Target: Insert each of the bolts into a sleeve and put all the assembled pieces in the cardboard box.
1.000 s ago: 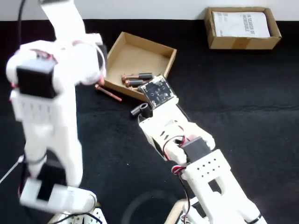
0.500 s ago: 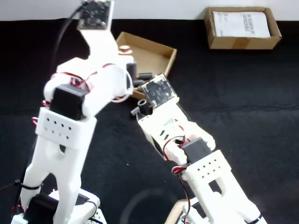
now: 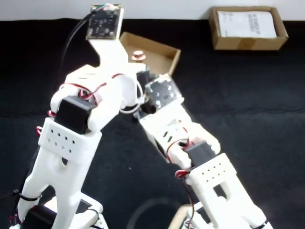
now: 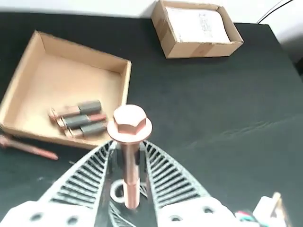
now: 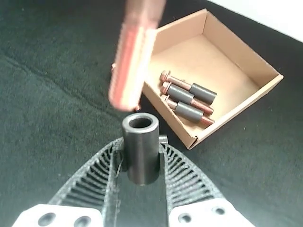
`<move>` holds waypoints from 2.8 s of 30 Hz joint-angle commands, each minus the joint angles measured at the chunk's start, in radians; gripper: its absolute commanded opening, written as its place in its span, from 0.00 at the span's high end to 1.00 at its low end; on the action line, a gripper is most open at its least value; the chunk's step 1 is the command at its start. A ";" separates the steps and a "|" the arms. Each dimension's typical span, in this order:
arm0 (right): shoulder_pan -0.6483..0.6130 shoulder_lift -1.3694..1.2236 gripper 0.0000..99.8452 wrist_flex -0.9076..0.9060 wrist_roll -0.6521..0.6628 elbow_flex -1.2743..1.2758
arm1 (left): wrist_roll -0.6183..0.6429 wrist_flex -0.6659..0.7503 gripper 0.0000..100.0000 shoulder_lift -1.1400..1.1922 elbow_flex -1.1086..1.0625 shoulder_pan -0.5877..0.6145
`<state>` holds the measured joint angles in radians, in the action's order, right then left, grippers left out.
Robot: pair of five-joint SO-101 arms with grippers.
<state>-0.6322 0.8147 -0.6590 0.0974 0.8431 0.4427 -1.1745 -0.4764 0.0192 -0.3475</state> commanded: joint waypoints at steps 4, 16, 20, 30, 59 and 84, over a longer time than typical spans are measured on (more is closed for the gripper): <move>-0.002 0.039 0.99 0.030 -0.071 -0.013 | 0.066 0.028 0.99 -0.035 0.004 -0.002; -0.002 0.041 0.99 0.027 -0.083 -0.051 | 0.066 0.241 0.99 -0.045 -0.186 0.038; -0.002 0.041 0.99 0.027 -0.083 -0.051 | 0.066 0.241 0.99 -0.045 -0.189 0.042; -0.002 0.039 0.99 0.027 -0.081 -0.045 | 0.068 0.233 0.99 -0.047 -0.239 0.044; 0.015 0.038 0.99 0.031 -0.077 -0.051 | -0.034 0.204 0.91 -0.363 -0.561 -0.143; 0.067 -0.064 0.99 0.027 0.035 -0.189 | -0.353 0.005 0.72 -0.803 -0.564 0.213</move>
<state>-0.5846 0.7902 -0.6529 0.0760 0.7787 0.1297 -1.1423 -1.2175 -0.5777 -0.1849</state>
